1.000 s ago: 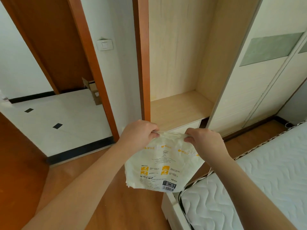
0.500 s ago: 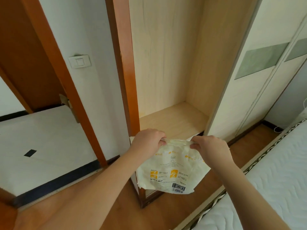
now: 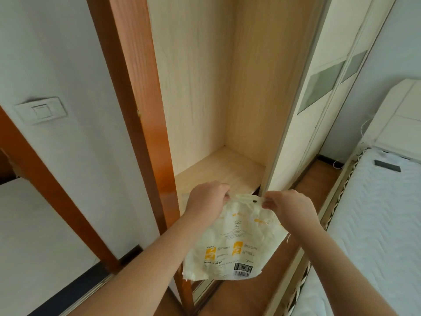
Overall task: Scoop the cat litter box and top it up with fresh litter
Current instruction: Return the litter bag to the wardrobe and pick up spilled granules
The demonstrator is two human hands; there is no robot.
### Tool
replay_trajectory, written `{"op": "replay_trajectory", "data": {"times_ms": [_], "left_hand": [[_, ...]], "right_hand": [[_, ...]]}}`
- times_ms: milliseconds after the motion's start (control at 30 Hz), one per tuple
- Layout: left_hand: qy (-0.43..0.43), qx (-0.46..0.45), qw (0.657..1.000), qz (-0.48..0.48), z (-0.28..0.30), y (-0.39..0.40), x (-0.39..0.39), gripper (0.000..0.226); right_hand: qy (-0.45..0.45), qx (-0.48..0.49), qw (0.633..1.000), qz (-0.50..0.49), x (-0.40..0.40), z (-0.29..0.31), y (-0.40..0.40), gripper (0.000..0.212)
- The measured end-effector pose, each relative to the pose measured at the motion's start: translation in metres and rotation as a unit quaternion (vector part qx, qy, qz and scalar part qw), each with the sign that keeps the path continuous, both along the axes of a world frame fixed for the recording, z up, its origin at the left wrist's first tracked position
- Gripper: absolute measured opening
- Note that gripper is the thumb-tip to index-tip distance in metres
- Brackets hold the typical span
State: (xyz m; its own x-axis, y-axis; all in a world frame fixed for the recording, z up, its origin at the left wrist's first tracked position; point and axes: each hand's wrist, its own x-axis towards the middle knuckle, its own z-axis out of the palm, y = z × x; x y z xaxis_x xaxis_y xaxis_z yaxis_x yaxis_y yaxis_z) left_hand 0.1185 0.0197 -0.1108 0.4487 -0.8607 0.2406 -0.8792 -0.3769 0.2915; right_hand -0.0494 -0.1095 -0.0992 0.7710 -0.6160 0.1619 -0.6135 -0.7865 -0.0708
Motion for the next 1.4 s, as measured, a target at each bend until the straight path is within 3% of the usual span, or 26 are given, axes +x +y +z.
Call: {"op": "replay_trajectory", "data": {"times_ms": [267,500,867,1400], "left_hand": [[0.002,-0.048,0.999,0.000,-0.005,-0.051,0.027,0.015],[-0.006,-0.041,0.998,0.045,-0.027,-0.115,0.056,0.011],[0.054,-0.013,0.991,0.120,-0.071,-0.245,0.135,0.015],[0.069,0.023,0.997,0.031,-0.084,-0.338,0.274,0.010]], "right_hand": [[-0.006,0.006,1.000,-0.025,0.025,0.007,-0.044,0.015],[-0.006,0.010,1.000,-0.010,0.060,-0.020,-0.105,0.013],[0.019,0.132,0.989,0.063,0.134,-0.081,-0.230,0.012],[0.056,0.139,0.984,0.096,0.265,-0.106,-0.344,0.017]]}}
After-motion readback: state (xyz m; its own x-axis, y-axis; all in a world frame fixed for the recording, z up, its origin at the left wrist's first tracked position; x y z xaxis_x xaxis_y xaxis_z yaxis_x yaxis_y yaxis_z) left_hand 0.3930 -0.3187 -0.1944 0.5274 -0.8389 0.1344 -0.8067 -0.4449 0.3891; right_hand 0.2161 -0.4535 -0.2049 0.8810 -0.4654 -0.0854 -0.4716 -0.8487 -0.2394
